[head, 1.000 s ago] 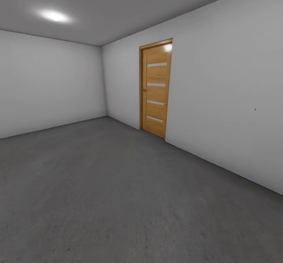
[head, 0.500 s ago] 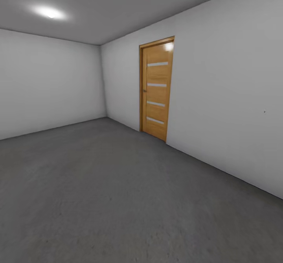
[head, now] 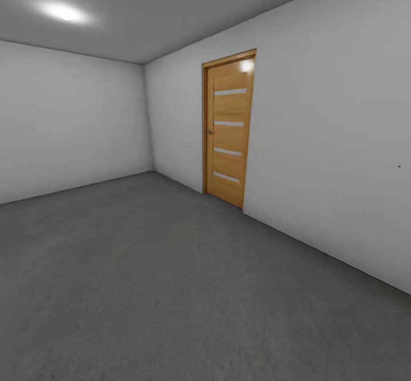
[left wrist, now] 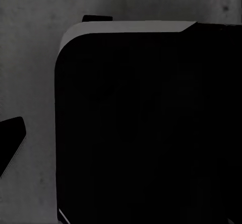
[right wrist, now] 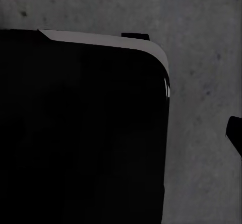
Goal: Move the two storage containers from the living room to the garage. In the garage, place one container on the floor and stack the other container on top of it (either order is fine).
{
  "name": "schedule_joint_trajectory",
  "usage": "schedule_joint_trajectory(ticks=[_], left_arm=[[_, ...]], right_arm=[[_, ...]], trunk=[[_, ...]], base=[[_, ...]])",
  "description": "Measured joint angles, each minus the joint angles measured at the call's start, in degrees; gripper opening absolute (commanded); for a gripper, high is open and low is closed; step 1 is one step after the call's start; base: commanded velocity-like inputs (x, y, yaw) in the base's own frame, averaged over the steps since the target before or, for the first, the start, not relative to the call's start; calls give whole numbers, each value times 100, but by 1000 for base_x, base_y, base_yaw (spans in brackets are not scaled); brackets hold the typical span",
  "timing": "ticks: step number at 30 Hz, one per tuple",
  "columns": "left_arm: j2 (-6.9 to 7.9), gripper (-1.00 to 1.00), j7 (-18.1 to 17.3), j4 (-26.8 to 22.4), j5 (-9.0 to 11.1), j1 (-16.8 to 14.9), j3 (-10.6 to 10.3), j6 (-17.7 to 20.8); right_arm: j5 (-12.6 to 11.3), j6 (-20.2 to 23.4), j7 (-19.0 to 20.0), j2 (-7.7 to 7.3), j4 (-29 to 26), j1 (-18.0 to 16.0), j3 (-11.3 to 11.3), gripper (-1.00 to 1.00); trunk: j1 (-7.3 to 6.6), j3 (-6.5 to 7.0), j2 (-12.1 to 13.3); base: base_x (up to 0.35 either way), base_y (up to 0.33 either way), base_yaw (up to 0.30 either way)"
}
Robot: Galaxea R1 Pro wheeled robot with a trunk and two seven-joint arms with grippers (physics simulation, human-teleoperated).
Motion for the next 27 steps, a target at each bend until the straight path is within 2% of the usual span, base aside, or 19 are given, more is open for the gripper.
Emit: schedule_joint_trajectory(ticks=[13, 27], left_arm=[[0, 100, 0, 0, 0, 0, 0, 1], [0, 100, 0, 0, 0, 0, 0, -5]], right_arm=[[10, -5, -8, 9, 0, 0, -8, 100], [10, -1, -10, 9, 0, 0, -8, 100]], trunk=[[0, 0, 0], [0, 0, 0]], base=[[322, 0, 18], [322, 0, 204]])
